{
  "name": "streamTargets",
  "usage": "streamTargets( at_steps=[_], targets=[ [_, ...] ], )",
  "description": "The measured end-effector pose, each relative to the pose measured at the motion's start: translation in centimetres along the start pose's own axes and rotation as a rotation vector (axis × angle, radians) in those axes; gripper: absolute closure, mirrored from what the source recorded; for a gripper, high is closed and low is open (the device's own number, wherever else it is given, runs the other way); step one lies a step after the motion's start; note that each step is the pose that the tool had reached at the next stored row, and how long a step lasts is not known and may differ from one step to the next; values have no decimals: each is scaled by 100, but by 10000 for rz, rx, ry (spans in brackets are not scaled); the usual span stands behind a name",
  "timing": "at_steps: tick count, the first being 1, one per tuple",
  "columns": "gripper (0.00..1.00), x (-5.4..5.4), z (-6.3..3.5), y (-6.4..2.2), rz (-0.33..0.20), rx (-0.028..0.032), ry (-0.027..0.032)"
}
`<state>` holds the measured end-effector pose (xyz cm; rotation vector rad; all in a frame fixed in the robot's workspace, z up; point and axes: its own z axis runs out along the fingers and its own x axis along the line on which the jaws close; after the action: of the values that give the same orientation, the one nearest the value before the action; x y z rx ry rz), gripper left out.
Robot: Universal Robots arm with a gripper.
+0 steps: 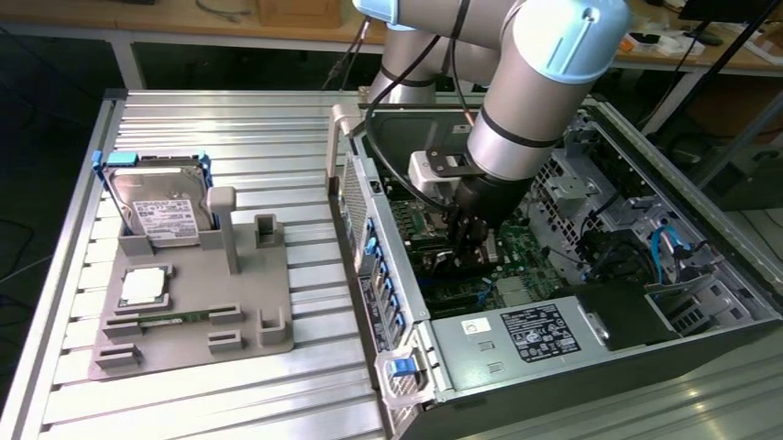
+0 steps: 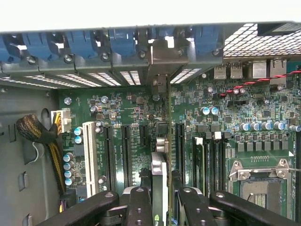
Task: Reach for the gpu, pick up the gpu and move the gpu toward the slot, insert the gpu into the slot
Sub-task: 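Insert the gpu into the slot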
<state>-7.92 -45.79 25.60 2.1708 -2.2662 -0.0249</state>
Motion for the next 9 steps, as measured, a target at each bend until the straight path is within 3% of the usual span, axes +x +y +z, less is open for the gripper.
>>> streamTargets(
  at_steps=[9],
  targets=[
    [73,0,-27,0,0,-8,4]
  ],
)
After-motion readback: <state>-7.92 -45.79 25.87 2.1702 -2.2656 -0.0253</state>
